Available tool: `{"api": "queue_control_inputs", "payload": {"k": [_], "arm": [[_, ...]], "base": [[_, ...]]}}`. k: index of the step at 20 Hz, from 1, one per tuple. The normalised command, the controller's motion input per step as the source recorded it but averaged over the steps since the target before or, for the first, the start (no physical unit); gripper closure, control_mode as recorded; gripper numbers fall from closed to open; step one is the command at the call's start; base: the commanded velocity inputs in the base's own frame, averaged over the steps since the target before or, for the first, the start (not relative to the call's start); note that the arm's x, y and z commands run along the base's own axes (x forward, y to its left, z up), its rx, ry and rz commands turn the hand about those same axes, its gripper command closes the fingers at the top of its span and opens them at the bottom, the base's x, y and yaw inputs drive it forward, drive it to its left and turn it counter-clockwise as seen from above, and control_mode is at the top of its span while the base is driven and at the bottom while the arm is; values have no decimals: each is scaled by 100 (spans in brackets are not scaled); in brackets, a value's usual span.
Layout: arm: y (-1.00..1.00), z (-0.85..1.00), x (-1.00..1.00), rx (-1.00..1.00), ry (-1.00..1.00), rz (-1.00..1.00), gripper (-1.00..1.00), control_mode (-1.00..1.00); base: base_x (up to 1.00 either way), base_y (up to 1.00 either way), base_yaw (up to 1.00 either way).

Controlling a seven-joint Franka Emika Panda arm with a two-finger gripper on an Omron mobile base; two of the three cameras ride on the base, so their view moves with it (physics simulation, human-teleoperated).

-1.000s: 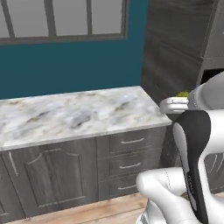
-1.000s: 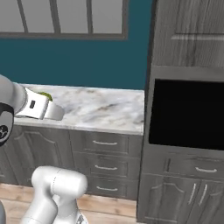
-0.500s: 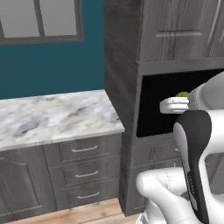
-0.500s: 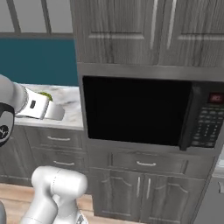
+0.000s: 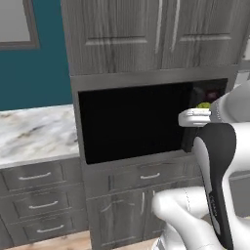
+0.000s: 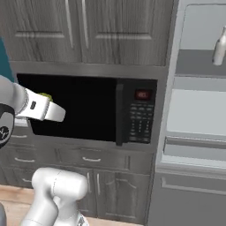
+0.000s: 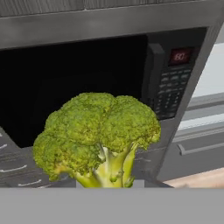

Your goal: Place the liquor and beer on the top shelf of the fridge to keep them out of children's reach, and place the broccoli on lower shelves for easy access.

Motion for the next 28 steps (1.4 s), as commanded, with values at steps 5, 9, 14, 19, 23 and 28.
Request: {"api": "queue_control_inputs", "payload": {"k": [5, 9, 14, 19, 23, 28], "arm": [[0, 0, 0, 0, 0, 0, 100, 100], [0, 0, 0, 0, 0, 0, 100, 100], [0, 0, 0, 0, 0, 0, 100, 100], [0, 0, 0, 0, 0, 0, 100, 100], [0, 0, 0, 0, 0, 0, 100, 100], [0, 0, 0, 0, 0, 0, 100, 100]], "base": [[8, -100, 0], [8, -100, 0], [9, -94, 0], [12, -80, 0], [14, -66, 0], [16, -49, 0]]}}
